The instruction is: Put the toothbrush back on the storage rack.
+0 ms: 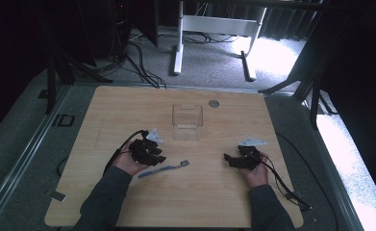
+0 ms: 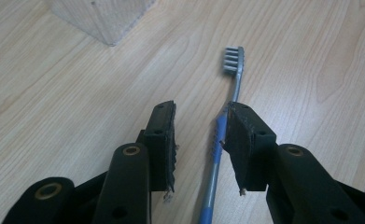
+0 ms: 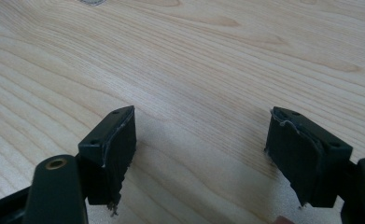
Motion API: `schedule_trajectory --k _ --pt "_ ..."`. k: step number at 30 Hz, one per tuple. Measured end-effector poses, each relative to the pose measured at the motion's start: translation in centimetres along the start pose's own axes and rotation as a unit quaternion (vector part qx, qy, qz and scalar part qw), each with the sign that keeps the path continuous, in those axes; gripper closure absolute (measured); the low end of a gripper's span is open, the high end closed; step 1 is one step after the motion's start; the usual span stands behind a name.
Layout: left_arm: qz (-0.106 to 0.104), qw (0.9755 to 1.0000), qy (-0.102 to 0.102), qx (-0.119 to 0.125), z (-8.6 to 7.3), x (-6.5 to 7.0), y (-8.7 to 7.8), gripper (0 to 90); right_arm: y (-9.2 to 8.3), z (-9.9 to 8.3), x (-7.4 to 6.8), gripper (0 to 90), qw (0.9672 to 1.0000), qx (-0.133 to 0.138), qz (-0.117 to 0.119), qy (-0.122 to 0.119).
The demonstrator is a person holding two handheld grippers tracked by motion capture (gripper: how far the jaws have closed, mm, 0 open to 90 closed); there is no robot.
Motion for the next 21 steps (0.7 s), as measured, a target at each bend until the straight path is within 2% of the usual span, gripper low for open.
schedule_trajectory --k 9,14,21 --pt "0.001 0.9998 0.014 -0.013 -0.10 0.29 0.24 63.6 0.00 0.00 0.00 23.9 1.0000 0.000 0.000 0.000" --pt "-0.001 0.9998 0.007 -0.019 -0.01 0.34 0.34 63.5 0.00 0.00 0.01 23.9 1.0000 0.000 0.000 0.000" --pt "0.003 0.9996 0.011 -0.026 -0.07 0.37 0.42 63.9 0.00 0.00 0.00 23.9 1.0000 0.000 0.000 0.000"
Point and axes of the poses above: each handheld gripper's, and its own axes: y roughly forward along the jaws, z roughly out of its top, x roughly to its right, the point moved 9 cm from there along y, roughly forward along the jaws, and after that the axes turned 13 degrees about -y, right-handed, at the moved point
